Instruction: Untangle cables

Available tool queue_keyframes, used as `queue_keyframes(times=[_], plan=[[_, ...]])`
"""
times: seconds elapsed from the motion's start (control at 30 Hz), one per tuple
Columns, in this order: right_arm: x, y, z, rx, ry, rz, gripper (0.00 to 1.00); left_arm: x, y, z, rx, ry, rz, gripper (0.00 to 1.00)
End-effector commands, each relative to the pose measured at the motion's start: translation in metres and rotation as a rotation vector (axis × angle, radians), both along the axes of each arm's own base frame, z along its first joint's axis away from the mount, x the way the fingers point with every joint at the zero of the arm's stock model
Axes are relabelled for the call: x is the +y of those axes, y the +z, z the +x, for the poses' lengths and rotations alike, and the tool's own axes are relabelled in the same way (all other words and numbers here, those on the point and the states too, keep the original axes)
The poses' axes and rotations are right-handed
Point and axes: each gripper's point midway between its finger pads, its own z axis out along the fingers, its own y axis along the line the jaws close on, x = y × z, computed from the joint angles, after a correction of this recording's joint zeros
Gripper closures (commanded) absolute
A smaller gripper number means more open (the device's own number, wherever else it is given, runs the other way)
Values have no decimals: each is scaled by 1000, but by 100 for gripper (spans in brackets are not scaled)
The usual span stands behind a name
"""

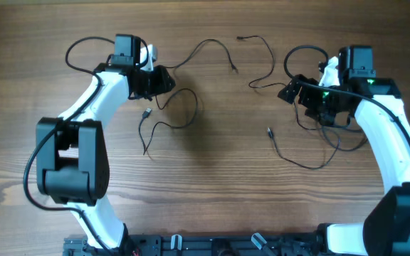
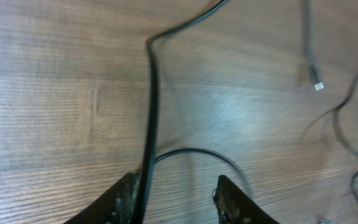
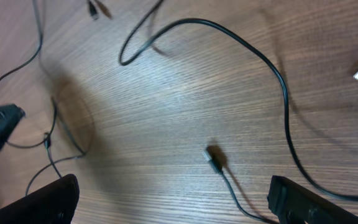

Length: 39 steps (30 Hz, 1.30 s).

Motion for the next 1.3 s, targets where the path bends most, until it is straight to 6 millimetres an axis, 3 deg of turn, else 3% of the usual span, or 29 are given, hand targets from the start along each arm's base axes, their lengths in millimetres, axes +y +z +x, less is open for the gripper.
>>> queue_keyframes(times=[0.0,0.1,0.23,0.4,0.57,0.6,0.67,0.9,0.97,1.07,1.2,1.27], plan=[[8,45,5,-154,90,6,0,-4,71,21,-175,-10,-26,52],[16,52,2,-176,128,44,0,-4,77,20,-184,-10,-27,44],[23,49,-4,-150,147,61,0,18,57,6,-83,76,84,20],[65,49,-17,-146,267,71,0,44,34,-20,42,127,227,20],[87,46,-26,-138,336,53,0,48,25,-36,110,123,248,15],[92,45,-29,-136,352,54,0,48,22,-43,138,121,252,8],[93,46,-28,-142,355,54,0,50,17,-50,168,136,255,3],[83,39,-25,-133,331,-11,0,50,10,-53,174,135,258,0],[83,40,-25,-135,331,-10,0,50,10,-54,179,134,258,22],[83,42,-21,-155,330,-10,0,43,11,-54,178,120,219,14],[84,42,-20,-160,330,-10,0,38,0,-65,207,102,226,22],[84,42,-19,-161,330,-10,0,33,-6,-70,211,82,248,11]])
